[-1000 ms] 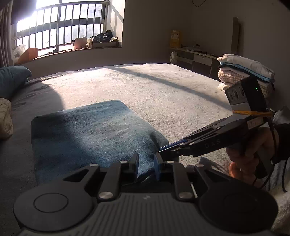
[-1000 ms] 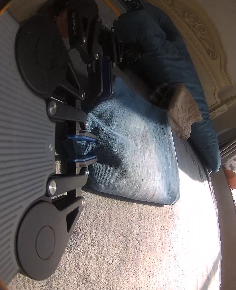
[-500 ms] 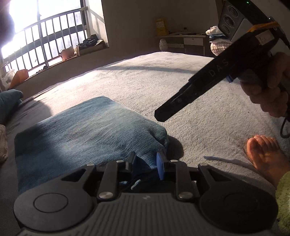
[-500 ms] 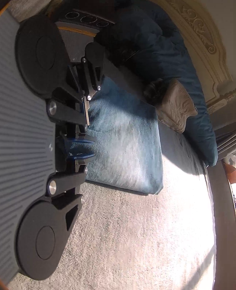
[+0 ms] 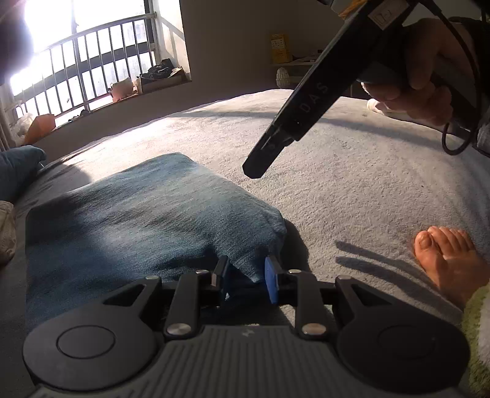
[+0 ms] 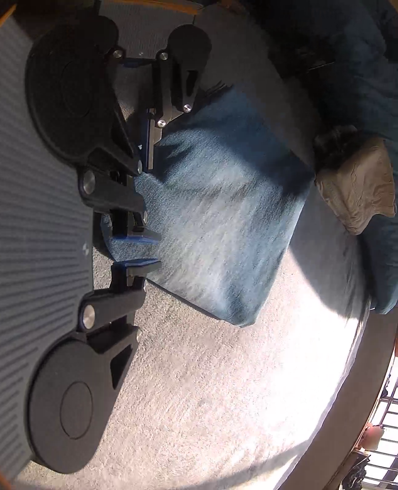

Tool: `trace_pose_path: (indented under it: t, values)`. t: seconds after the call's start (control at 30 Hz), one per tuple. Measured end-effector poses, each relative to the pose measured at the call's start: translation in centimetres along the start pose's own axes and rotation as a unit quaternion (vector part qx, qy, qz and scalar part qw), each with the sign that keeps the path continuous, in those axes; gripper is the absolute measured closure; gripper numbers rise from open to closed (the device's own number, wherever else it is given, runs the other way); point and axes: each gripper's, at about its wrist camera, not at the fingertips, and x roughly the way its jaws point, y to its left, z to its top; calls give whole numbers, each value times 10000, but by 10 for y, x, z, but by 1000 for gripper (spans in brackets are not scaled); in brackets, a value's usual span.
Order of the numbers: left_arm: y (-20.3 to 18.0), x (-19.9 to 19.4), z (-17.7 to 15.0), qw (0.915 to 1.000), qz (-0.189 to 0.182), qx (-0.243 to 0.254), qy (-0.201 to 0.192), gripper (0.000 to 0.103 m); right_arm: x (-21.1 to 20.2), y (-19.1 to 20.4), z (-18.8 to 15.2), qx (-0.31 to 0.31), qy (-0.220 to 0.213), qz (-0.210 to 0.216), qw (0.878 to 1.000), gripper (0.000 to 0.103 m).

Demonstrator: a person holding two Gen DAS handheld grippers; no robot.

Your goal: Fold clothes

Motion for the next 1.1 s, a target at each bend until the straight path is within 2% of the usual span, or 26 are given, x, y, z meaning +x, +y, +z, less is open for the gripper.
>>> trace_pose_path:
  t: [0.07,0.17,0.27,0.37,0.43,0.53,0.63,0.7,0.8,0.87,0.93,1.0,1.03,1.1]
  values:
    - [-1,-1,0,10000,17,22,-9,77,10,4,7,-39,21,44,10000,93]
    - [0,2,0,10000,-28,-26,57,77,56,9,-15,-264,526,-95,9982,93]
    - [1,0,0,10000,-16,-49,14,77,48,9,-2,-265,611,-118,9977,94]
    - [1,-1,-1,10000,-28,-67,7,77,31,4,16,-244,267,-381,9986,94]
    - [1,-1,-2,10000,-43,-75,11,77,38,-4,18,-69,187,-523,9984,94]
    - [3,0,-2,9999,-61,-90,8,77,71,-13,0,66,368,-395,9985,93]
    - [5,-2,-2,9998,-86,-175,-2,77,62,-17,17,104,389,-390,9984,94]
    - [5,-2,-2,9998,-78,-176,1,77,53,-28,34,243,59,-372,9990,94]
    - [4,-2,-3,9999,-53,-132,-3,77,73,-50,54,511,-253,-589,9966,94]
    - [2,-3,-5,10000,-23,-52,-12,77,99,-71,58,1069,-398,-396,9927,94]
    - [-2,-3,-5,10000,10,10,0,77,125,-86,57,1462,-392,-298,9880,94]
    - [-4,-3,-5,10000,44,65,23,77,134,-90,58,1629,-346,-291,9856,95]
    - [-5,-4,-5,10000,46,65,33,77,135,-91,59,1672,-339,-302,9849,95]
    - [-4,-4,-5,10000,32,45,48,77,113,-84,60,1474,-542,-408,9868,92]
